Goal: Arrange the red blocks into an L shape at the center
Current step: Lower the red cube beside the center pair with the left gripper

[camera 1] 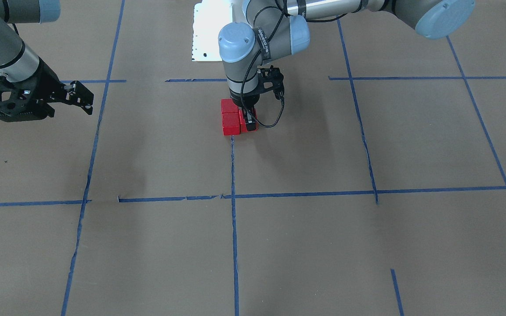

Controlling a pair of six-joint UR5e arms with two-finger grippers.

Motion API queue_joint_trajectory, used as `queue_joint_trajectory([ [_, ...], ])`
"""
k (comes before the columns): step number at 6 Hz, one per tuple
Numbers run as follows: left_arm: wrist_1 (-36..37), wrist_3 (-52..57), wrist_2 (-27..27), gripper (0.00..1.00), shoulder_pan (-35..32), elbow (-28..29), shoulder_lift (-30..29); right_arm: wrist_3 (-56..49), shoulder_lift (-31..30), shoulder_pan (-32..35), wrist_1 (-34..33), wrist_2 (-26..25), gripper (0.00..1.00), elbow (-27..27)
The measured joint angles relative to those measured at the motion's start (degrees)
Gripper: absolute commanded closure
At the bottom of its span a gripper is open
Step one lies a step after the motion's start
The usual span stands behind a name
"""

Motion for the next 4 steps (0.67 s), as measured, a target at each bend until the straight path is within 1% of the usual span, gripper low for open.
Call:
queue_joint_trajectory([
  [1,-0.03,0.0,0.0,0.92,0.0,0.0,0.0,0.0,0.0,0.0,0.0,0.0,0.0,-0.02],
  [4,-0.65,0.03,0.07,0.92,-0.05,0.07,0.06,0.03,0.0,0.0,0.0,0.02,0.0,-0.01],
])
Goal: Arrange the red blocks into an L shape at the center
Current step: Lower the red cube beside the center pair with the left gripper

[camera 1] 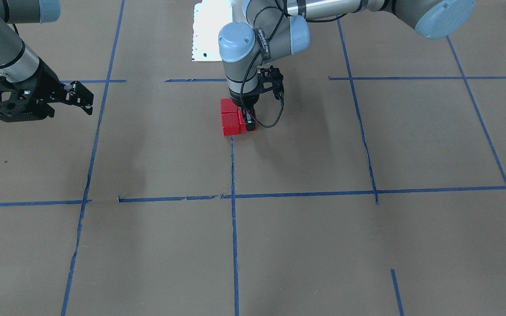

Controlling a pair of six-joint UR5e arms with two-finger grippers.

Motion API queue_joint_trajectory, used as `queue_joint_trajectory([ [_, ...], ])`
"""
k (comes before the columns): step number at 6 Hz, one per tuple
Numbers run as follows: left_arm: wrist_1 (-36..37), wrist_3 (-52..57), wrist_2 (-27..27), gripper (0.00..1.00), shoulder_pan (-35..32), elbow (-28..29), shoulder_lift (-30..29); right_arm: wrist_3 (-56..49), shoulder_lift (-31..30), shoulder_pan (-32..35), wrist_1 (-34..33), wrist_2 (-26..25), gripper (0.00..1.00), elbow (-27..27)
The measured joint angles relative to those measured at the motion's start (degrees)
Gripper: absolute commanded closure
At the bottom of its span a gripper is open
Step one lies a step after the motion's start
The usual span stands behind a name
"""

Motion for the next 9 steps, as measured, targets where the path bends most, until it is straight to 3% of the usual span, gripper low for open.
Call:
queue_joint_trajectory([
  [2,-0.06,-0.05,0.02,0.91,-0.02,0.12,0.0,0.05,0.0,0.0,0.0,-0.01,0.0,0.06],
  [3,-0.06,-0.04,0.02,0.77,-0.03,0.17,-0.04,0.06,0.0,0.0,0.0,-0.02,0.0,0.07],
  [4,-0.06,0.02,0.02,0.06,-0.03,0.19,-0.05,0.06,0.0,0.0,0.0,-0.02,0.0,0.07],
  [5,-0.12,0.2,0.02,0.0,-0.03,0.2,-0.06,0.06,0.0,0.0,0.0,0.0,0.0,0.08],
  [9,-0.09,1.0,-0.03,0.0,-0.06,-0.07,-0.19,0.15,0.0,0.0,0.0,0.06,0.0,0.11],
])
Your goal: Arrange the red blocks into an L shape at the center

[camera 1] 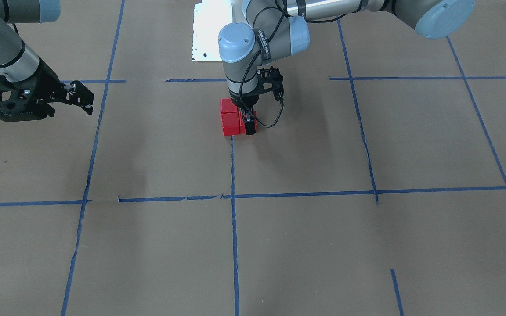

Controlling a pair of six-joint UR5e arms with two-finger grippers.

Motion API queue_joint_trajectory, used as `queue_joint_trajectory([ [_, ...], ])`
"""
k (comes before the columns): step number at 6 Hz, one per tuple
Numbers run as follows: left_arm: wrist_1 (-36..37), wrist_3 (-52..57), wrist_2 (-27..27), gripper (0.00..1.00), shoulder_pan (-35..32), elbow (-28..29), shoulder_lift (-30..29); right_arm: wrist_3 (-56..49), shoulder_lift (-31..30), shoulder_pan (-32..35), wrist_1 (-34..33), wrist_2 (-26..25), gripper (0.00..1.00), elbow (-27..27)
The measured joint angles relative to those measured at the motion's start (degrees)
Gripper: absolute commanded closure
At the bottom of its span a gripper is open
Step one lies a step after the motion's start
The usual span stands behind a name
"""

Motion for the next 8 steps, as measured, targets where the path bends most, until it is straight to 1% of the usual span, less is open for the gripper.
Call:
queue_joint_trajectory([
  [1,0.54,2.31,-1.08,0.0,-0.24,-1.3,0.05,-0.02,0.0,0.02,0.0,0.03,0.0,0.03],
  [2,2.07,5.71,-3.0,0.0,-0.97,-3.79,0.24,-0.06,0.0,0.06,0.0,0.09,0.0,0.04],
  [4,8.39,13.4,-5.16,0.0,-2.97,-10.94,0.9,-0.11,0.0,0.22,0.0,0.23,0.0,0.2],
  [5,10.71,18.66,-6.49,0.0,-4.78,-15.16,2.61,-0.27,-0.07,0.48,0.0,0.07,0.0,0.25],
  [6,11.58,26.16,-8.36,0.0,-7.67,-19.92,6.26,-0.73,-0.48,1.74,-0.03,-0.02,0.0,0.19],
  [8,12.02,46.94,-11.73,0.0,-15.55,-29.96,16.03,-1.55,-1.78,7.97,-0.11,0.27,0.0,0.41],
])
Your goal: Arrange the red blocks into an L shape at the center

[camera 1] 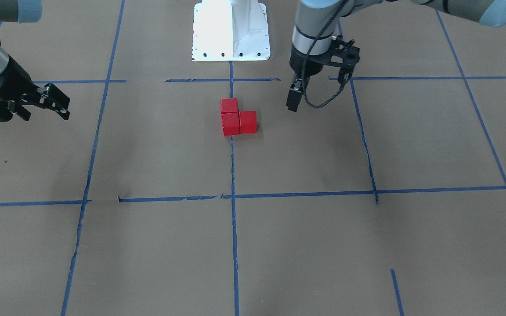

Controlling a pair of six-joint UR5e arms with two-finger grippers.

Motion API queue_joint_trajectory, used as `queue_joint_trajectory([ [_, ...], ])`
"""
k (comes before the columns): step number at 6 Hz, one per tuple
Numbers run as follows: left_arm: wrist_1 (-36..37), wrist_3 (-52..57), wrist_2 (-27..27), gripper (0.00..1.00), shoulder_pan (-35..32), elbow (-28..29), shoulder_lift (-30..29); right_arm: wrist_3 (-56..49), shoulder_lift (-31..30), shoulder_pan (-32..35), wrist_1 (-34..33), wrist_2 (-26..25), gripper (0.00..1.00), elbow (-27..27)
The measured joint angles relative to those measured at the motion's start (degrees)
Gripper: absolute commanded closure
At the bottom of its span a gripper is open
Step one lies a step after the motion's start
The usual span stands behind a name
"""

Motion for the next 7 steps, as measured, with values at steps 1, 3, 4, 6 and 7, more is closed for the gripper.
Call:
queue_joint_trajectory([
  [1,0.02,9.32,-1.45,0.0,-3.48,-1.6,2.63,-0.98,-0.35,2.85,-0.21,0.09,0.0,-0.06],
  [3,-0.15,21.54,-2.29,0.0,-7.99,-1.98,5.72,-4.22,-0.87,6.49,-0.62,0.17,0.0,-0.76],
  [4,-0.25,25.19,-2.32,0.0,-9.32,-1.92,6.36,-6.93,-1.19,8.32,-0.69,0.5,0.0,-1.74],
  [6,-0.36,33.97,-2.35,0.0,-11.58,-1.9,7.82,-12.96,-1.41,11.96,-0.59,2.64,0.0,-5.02],
  [7,-0.44,39.6,-2.39,0.0,-12.82,-2.02,8.54,-15.41,-1.37,13.36,-0.61,3.05,0.0,-6.21],
])
